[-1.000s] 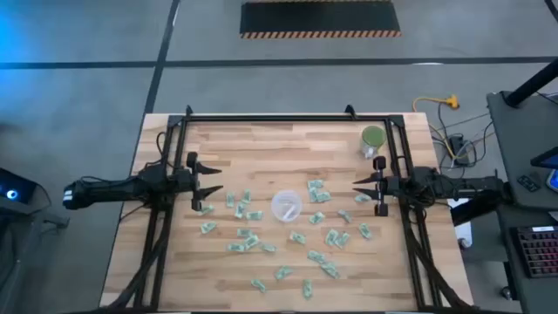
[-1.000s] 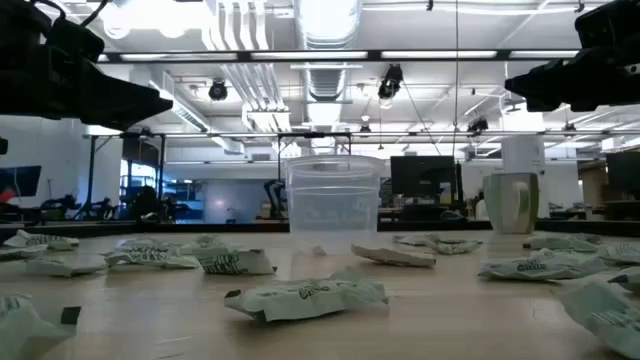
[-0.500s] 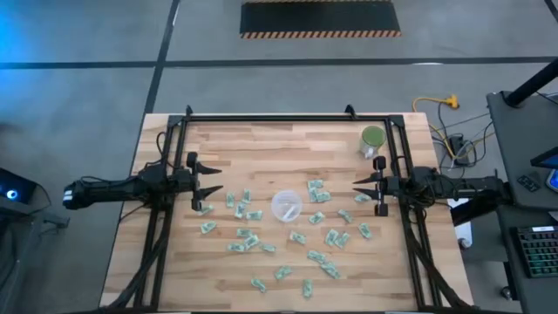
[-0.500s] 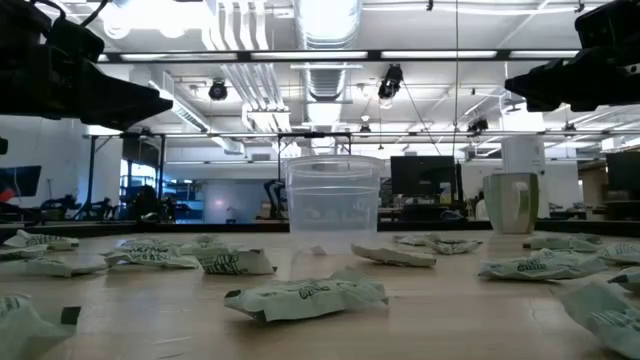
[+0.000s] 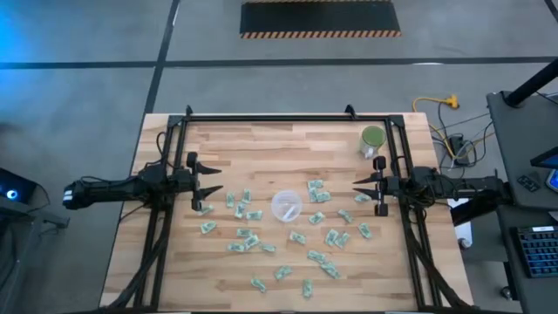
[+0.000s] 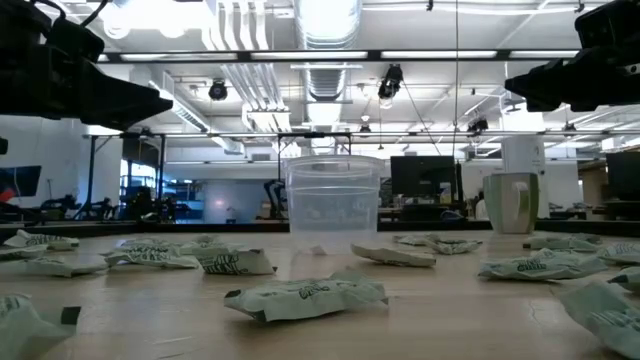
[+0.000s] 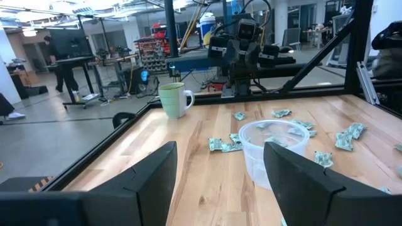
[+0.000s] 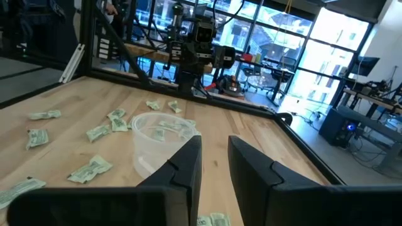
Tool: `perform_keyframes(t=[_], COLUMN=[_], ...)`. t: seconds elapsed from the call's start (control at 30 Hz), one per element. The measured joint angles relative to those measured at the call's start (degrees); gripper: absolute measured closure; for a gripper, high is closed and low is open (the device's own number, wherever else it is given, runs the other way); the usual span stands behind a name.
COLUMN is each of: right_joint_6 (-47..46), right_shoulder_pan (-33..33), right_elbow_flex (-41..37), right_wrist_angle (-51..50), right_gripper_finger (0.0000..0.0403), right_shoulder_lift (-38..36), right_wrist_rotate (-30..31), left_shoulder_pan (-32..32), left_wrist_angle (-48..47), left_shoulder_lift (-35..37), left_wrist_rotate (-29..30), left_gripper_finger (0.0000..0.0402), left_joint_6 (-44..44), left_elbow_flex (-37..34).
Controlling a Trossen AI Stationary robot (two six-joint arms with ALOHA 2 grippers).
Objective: Pick and place Stevia / Truvia into bins
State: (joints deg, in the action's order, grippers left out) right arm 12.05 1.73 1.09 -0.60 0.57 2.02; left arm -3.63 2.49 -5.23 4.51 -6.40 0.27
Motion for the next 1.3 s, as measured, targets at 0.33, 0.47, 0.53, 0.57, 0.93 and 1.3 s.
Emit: perform_keyframes(t=[0.33,0.47,0.53,0.57,0.93,1.3], right_joint_6=[0.0,0.0,0.01,0.06,0.09,-12.01], right_shoulder_pan=[-0.01,0.0,0.0,-0.01,-0.01,0.01], right_elbow_flex=[0.0,0.0,0.0,0.0,0.0,0.0], right_wrist_angle=[0.0,0.0,0.0,0.0,0.0,0.0], right_gripper_finger=[0.0335,0.0335,0.0335,0.0335,0.0335,0.0335], right_shoulder_lift=[0.0,0.0,0.01,0.0,0.0,0.01], right_wrist_rotate=[0.0,0.0,0.0,0.0,0.0,-0.39], left_shoulder_pan=[0.01,0.01,0.0,-0.01,0.01,0.0], left_wrist_angle=[0.01,0.0,0.01,-0.01,0.01,-0.01], left_shoulder_lift=[0.0,0.0,0.0,0.0,0.0,0.0], left_wrist_rotate=[0.02,0.01,0.0,0.02,0.02,0.01], left_gripper_finger=[0.018,0.018,0.018,0.018,0.018,0.018], left_joint_6=[0.01,-0.01,0.01,0.01,-0.01,0.0], left_elbow_flex=[0.0,0.0,0.0,0.0,0.0,0.0])
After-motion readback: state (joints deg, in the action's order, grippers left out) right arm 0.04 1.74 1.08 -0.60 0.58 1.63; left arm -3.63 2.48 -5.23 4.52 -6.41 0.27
